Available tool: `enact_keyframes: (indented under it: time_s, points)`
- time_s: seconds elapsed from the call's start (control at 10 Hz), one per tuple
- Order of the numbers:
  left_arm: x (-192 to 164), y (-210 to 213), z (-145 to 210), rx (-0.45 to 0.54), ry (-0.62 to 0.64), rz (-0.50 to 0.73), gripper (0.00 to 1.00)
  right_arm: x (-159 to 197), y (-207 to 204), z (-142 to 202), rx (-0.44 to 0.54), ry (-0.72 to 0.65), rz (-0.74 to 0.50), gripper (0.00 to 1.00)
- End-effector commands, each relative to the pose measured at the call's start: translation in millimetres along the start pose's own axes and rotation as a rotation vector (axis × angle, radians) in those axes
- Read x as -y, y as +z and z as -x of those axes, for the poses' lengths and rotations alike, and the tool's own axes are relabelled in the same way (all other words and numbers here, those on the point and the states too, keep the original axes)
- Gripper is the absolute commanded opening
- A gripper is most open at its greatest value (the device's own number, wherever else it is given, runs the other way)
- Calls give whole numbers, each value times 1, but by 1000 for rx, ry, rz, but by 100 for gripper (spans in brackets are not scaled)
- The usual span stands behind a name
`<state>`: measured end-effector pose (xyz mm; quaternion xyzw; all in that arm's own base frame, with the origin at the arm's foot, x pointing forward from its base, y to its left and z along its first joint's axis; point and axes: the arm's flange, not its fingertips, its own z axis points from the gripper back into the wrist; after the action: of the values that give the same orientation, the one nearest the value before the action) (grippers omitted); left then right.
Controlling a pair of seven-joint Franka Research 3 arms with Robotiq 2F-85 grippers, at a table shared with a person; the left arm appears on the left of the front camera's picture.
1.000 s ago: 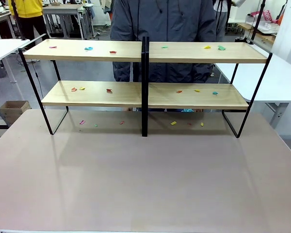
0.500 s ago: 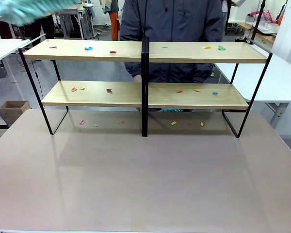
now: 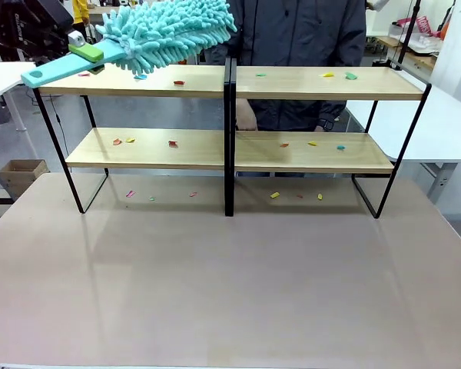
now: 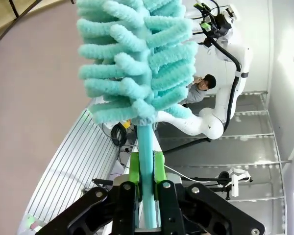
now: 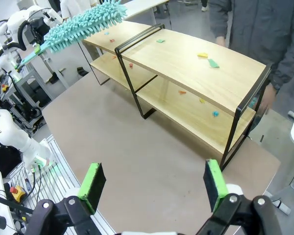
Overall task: Clean the shelves.
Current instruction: Pick up the Duster when the human hands it over, then clean a randomly selected level of the Shelf with the Duster.
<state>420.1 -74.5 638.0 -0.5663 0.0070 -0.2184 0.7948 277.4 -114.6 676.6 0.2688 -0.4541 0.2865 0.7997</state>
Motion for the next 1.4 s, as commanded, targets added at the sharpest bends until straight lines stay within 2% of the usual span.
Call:
enact_keyframes:
  time_s: [0.0, 0.1, 0.3, 0.6, 0.7, 1.2, 1.3]
  points:
    - [1, 9, 4, 2, -3, 0, 13, -1, 1, -1, -2, 0, -4, 100]
    - [0, 0, 0, 0, 0, 0, 13, -1, 1, -1, -2, 0, -4, 100]
    - [11, 60, 72, -44, -69, 130, 13, -1, 1, -1, -2, 0, -4, 100]
    - [19, 106, 147, 69, -156, 201, 13, -1, 1, -1, -2, 0, -4, 100]
    - [22, 86, 108, -12, -98, 147, 13, -1, 1, -1, -2, 0, -4, 100]
    - [16, 80, 109, -7, -105, 159, 13, -1, 1, -1, -2, 0, -4, 100]
    - [9, 61, 71, -89, -5, 130, 13, -1, 1, -1, -2, 0, -4, 100]
